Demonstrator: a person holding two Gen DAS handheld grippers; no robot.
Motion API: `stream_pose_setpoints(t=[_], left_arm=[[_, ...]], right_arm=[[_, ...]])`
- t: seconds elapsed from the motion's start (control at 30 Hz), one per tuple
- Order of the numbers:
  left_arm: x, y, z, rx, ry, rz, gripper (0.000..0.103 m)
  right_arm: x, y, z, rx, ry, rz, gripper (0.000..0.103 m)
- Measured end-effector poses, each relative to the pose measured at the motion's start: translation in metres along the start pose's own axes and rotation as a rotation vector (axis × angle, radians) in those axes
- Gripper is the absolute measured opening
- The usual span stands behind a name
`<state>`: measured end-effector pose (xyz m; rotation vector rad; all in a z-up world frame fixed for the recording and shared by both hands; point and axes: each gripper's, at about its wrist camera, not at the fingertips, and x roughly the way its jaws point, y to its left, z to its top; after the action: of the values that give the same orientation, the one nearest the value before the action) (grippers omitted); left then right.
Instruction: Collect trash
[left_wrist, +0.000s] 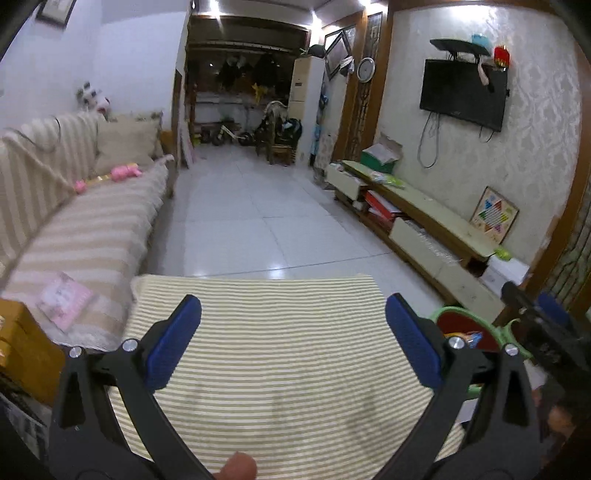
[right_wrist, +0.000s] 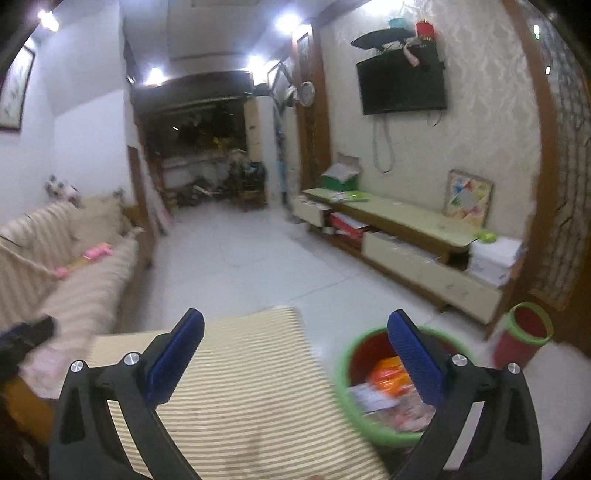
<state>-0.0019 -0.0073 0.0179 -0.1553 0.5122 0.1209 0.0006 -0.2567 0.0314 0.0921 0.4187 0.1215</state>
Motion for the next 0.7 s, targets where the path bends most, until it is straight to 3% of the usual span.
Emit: stream_pose_setpoints(t=[0.17, 0.53, 0.7], left_arm=[[-0.011, 0.013, 0.004, -0.011, -0.013, 0.09, 0.098], [-0.019, 0.027, 0.006, -0.088, -0.009, 0.044, 0.098], [-0.021, 0.023, 0.004, -0.072, -0.006, 0.04, 0.098]], right_arm=[[-0.01, 0.032, 0.008, -0.067, 0.009, 0.037, 0.096], [-0.015, 0.044, 0.007, -0.051, 0.051, 0.076, 0.096], [-0.015, 0.038, 0.002, -0.031, 0.062, 0.076, 0.096]])
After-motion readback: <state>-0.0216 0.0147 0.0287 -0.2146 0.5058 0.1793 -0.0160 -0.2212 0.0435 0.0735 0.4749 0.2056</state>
